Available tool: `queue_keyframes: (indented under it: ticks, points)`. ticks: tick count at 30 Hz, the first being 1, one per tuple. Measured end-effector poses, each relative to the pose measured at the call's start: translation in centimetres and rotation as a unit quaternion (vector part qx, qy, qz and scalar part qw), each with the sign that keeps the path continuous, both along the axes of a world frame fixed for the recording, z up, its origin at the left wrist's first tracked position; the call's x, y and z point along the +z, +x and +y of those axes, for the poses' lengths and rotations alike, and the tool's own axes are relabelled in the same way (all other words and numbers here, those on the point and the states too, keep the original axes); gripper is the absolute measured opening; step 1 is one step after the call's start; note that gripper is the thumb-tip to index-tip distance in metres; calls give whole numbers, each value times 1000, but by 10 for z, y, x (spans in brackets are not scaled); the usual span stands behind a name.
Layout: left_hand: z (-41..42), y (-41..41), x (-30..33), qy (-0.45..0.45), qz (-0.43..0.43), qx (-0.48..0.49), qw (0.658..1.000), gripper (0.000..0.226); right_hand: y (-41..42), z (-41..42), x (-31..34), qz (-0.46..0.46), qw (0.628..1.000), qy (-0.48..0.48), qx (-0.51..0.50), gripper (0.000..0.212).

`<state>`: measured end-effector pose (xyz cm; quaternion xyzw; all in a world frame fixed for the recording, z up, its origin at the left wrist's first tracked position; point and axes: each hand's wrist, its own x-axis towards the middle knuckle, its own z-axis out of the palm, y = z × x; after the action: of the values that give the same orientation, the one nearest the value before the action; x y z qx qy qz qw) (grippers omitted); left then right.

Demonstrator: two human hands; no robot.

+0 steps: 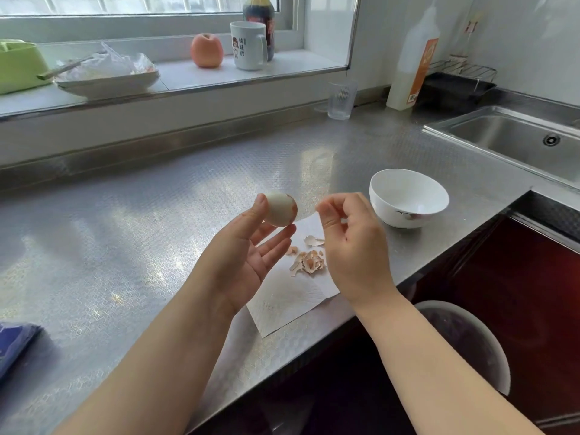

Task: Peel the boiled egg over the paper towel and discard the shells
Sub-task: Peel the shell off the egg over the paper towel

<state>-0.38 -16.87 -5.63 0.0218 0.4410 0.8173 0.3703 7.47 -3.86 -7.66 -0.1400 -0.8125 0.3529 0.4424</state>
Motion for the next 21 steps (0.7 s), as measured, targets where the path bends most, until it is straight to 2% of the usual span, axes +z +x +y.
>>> queue_keyframes:
  ticks: [2, 4, 7, 8, 11, 15, 21]
  points:
    - [0, -1, 0, -4, -3, 12, 1000, 37, 7, 5, 1, -102, 994, -35, 5, 49]
    - [-1, -2, -1, -7, -1, 11, 1000, 35, 10, 8, -2, -178, 983, -46, 9, 54]
    - [0, -1, -4, -11, 15, -18, 1000, 35, 9, 8, -1, -136, 989, -63, 20, 24]
    - [0, 0, -5, -11, 21, -31, 999, 36, 8, 7, 1, -120, 989, -75, 37, 22]
    - [2, 0, -7, -9, 41, -60, 997, 40, 4, 7, 8, -110, 985, -100, 84, 23]
    - [1, -2, -10, -6, 73, -91, 993, 41, 3, 9, 11, -116, 983, -111, 88, 26]
    - [3, 2, -12, -74, 174, -80, 979, 39, 5, 13, 10, -121, 986, -84, 81, 13]
